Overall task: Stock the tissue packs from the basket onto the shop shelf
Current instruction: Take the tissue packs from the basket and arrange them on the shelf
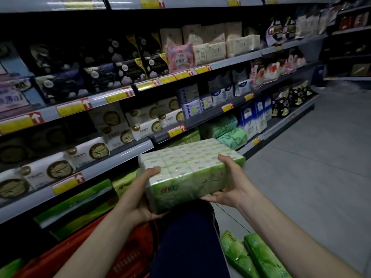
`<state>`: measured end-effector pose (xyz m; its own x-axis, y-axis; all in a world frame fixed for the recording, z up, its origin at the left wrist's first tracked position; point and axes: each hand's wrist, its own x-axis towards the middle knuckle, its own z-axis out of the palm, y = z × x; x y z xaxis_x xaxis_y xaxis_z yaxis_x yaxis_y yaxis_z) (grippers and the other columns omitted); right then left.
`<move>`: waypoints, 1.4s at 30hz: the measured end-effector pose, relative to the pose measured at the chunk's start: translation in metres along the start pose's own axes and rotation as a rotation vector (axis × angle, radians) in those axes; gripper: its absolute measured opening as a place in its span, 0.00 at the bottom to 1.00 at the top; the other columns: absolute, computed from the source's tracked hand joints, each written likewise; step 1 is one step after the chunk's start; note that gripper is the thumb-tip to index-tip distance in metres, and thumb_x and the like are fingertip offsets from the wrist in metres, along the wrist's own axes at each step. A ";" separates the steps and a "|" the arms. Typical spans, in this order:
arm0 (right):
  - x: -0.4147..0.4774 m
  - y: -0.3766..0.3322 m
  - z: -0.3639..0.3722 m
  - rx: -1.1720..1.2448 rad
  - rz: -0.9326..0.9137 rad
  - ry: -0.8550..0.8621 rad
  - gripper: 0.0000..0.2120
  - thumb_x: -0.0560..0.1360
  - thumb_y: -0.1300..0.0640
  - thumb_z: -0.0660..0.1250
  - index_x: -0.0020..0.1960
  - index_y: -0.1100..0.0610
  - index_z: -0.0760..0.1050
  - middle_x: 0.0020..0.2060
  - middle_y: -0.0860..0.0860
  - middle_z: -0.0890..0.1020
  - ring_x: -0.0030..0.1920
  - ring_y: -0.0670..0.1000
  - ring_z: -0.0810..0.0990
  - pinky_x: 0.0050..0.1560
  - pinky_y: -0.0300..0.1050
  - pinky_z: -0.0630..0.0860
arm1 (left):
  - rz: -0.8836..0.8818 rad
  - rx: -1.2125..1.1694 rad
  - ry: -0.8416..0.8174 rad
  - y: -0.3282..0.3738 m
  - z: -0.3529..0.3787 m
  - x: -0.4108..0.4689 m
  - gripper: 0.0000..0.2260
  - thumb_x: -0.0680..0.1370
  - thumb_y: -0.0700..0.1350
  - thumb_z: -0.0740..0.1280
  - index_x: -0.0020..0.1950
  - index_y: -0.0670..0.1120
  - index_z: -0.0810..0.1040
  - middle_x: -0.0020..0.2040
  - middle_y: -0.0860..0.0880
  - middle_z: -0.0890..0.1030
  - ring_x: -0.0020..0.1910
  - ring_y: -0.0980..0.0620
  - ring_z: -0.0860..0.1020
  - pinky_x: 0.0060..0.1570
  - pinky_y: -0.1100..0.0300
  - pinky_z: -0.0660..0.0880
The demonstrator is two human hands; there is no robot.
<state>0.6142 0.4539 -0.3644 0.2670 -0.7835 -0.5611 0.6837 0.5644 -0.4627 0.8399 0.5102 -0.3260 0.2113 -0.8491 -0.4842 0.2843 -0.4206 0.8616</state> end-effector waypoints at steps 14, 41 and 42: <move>0.115 -0.049 0.001 -0.057 0.001 0.098 0.25 0.71 0.47 0.79 0.62 0.56 0.77 0.57 0.63 0.83 0.56 0.65 0.82 0.54 0.73 0.78 | -0.112 -0.179 -0.078 -0.002 0.053 0.120 0.17 0.77 0.57 0.69 0.50 0.43 0.83 0.37 0.42 0.87 0.30 0.44 0.85 0.35 0.52 0.84; 0.359 -0.094 0.062 -0.265 -0.068 0.111 0.37 0.67 0.41 0.82 0.70 0.54 0.73 0.62 0.64 0.80 0.59 0.66 0.83 0.44 0.68 0.85 | -0.072 -0.340 0.015 0.020 0.033 0.339 0.23 0.72 0.57 0.77 0.64 0.52 0.83 0.57 0.45 0.87 0.56 0.40 0.85 0.59 0.39 0.81; 0.364 -0.091 0.062 -0.242 -0.078 0.098 0.40 0.66 0.39 0.83 0.71 0.54 0.73 0.62 0.64 0.80 0.60 0.67 0.83 0.46 0.70 0.85 | -0.074 -0.354 0.002 0.020 0.032 0.340 0.22 0.73 0.57 0.77 0.64 0.51 0.83 0.57 0.45 0.87 0.56 0.40 0.85 0.58 0.39 0.81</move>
<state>0.6907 0.1013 -0.4839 0.1448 -0.8046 -0.5759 0.5140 0.5585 -0.6510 0.8873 0.2029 -0.4684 0.1801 -0.8194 -0.5442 0.6049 -0.3440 0.7182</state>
